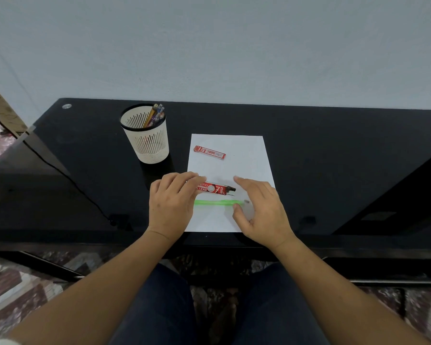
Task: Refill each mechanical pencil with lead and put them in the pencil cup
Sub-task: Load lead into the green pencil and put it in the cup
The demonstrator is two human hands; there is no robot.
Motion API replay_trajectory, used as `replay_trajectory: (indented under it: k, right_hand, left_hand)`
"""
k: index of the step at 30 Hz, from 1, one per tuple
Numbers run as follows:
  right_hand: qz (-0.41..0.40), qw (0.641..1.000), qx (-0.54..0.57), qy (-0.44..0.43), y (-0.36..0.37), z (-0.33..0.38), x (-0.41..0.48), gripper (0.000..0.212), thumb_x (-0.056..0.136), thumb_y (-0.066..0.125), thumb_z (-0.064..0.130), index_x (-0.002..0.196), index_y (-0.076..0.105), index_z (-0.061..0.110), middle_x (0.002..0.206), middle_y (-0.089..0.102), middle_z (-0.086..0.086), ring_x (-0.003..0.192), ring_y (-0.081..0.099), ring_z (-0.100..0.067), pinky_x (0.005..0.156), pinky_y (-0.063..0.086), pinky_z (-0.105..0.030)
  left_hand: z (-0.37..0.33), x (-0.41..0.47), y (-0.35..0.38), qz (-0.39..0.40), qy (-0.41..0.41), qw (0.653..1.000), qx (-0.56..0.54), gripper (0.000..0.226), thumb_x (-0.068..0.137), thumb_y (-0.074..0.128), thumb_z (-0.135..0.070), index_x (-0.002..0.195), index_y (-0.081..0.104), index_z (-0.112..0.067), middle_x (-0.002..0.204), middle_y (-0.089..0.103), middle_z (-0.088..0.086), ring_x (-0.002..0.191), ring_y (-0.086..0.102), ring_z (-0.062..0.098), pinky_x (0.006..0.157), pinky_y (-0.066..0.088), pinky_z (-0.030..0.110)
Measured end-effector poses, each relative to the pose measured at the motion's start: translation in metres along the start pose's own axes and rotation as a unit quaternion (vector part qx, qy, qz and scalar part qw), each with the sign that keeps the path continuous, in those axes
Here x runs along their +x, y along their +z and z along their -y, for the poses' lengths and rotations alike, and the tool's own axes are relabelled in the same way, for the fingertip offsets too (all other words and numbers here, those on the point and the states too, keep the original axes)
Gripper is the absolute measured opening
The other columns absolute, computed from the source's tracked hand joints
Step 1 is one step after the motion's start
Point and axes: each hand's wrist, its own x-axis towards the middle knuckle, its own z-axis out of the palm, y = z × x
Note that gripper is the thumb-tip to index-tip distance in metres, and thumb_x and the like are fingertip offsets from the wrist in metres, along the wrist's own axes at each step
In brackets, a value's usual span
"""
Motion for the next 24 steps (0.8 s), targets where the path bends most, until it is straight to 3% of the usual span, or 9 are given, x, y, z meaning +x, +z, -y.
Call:
replay_trajectory:
  k: [6,24]
  right_hand:
    - [-0.04,0.999,-0.027,0.011,0.0053,-0.0044,0.0001,0.022,0.084,0.06,0.028,0.099,0.067,0.014,0.104,0.064,0.001,0.099,0.057,-0.015,0.086,0.046,-0.031]
    - [-0.07,0.997,-0.036,-0.007,0.0066,-0.006,0.0004,0.014,0.088,0.056,0.019,0.091,0.068,0.01,0.098,0.065,-0.003,0.093,0.058,-0.018,0.084,0.045,-0.027]
  left_hand:
    - [0.0016,-0.0015,0.0024,-0.003,-0.001,1.0,-0.006,0.021,0.093,0.055,-0.024,0.107,0.07,-0.018,0.107,0.068,-0.003,0.096,0.058,0.021,0.079,0.038,0.034]
    - [0.0035,-0.0033,0.0044,0.02,-0.022,0.999,-0.031,0.022,0.093,0.054,-0.027,0.109,0.067,-0.019,0.107,0.068,-0.004,0.099,0.056,0.02,0.082,0.038,0.034]
